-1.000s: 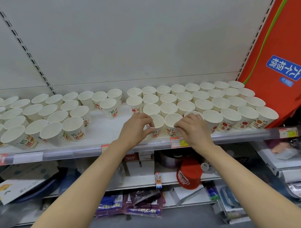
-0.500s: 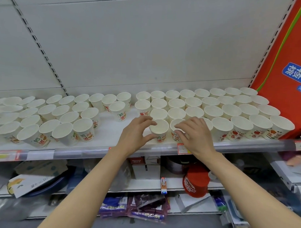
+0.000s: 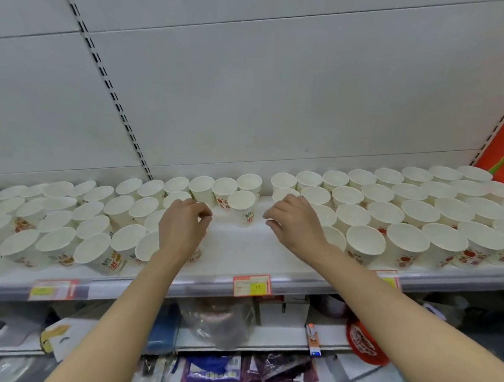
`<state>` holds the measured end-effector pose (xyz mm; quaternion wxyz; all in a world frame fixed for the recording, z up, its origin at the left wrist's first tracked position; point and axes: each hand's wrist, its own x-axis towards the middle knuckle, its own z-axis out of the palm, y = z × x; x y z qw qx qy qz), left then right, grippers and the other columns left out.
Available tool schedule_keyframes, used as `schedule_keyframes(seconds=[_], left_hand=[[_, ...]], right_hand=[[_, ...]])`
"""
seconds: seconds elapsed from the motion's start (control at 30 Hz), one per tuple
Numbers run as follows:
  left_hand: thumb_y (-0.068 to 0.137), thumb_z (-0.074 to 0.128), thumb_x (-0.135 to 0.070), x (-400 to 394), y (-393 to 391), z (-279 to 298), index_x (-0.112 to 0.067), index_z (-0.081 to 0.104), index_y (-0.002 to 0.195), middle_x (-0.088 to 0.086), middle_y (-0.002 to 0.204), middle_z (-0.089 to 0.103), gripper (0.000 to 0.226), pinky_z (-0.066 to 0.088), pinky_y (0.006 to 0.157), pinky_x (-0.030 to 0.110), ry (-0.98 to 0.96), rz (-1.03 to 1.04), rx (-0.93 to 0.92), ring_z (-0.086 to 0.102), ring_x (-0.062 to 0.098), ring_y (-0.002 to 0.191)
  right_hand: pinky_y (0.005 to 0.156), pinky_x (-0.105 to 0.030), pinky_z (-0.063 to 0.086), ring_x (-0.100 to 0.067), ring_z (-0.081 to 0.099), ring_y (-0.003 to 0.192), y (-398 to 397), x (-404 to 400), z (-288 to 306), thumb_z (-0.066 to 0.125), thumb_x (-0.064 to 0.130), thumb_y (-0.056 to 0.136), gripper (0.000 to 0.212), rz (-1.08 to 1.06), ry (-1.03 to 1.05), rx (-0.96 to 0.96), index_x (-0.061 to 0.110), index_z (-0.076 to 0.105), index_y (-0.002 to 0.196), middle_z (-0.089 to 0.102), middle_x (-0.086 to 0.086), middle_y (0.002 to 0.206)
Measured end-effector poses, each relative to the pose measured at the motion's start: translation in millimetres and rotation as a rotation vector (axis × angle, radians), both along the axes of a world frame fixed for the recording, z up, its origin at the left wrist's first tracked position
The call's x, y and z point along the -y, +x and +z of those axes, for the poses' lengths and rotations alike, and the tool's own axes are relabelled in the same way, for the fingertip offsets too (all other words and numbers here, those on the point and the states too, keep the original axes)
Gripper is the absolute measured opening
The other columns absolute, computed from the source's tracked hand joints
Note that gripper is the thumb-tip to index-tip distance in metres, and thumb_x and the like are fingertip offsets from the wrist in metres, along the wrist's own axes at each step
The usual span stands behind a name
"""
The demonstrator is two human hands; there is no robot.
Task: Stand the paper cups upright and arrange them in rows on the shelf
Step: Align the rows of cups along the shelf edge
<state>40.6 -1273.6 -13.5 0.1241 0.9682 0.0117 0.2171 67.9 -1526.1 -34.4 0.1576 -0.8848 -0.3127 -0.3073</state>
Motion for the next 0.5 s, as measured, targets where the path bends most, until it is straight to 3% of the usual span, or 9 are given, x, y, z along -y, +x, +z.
schedule_keyframes(seconds=[0.17, 0.33, 0.4, 0.5], left_hand=[[0.085, 0.067, -0.027, -20.2, 33.3, 5.7, -0.031, 0.071, 0.084, -0.012, 0.085, 0.063, 0.006, 0.033, 0.06, 0.028, -0.027, -0.134, -0.057, 0.054, 0.015, 0.088], [0.087, 0.065, -0.026, -21.1, 78.8, 13.2, -0.028, 0.074, 0.091, -0.01, 0.091, 0.066, 0.01, 0.04, 0.066, 0.029, -0.004, -0.257, -0.072, 0.055, 0.016, 0.093], [0.088, 0.064, -0.025, -15.1, 98.7, 14.6, -0.027, 0.073, 0.096, -0.008, 0.096, 0.066, 0.013, 0.042, 0.07, 0.03, 0.007, -0.286, -0.085, 0.055, 0.018, 0.098], [0.088, 0.065, -0.028, 0.7, 125.7, 11.8, -0.026, 0.072, 0.105, -0.004, 0.103, 0.067, 0.019, 0.045, 0.077, 0.032, 0.046, -0.389, -0.123, 0.054, 0.02, 0.103]], right_hand=[[0.066, -0.038, 0.046, -0.031, 0.056, 0.084, 43.3, -54.6, -8.9, 0.079, 0.007, 0.063, 0.035, -0.059, -0.094, -0.191, 0.013, 0.068, 0.096, 0.065, -0.003, 0.091], [0.06, -0.029, 0.037, -0.027, 0.053, 0.072, 57.2, -64.3, -9.6, 0.079, 0.009, 0.06, 0.014, -0.1, -0.124, -0.202, 0.017, 0.069, 0.067, 0.062, 0.005, 0.063], [0.065, -0.027, 0.028, -0.024, 0.053, 0.071, 48.4, -60.3, -6.3, 0.079, 0.016, 0.061, 0.012, -0.088, -0.136, -0.189, 0.02, 0.069, 0.066, 0.061, 0.007, 0.061], [0.066, -0.031, 0.032, -0.021, 0.054, 0.069, 27.3, -52.9, -2.8, 0.078, 0.023, 0.064, 0.011, -0.086, -0.132, -0.208, 0.023, 0.069, 0.07, 0.061, 0.008, 0.063]])
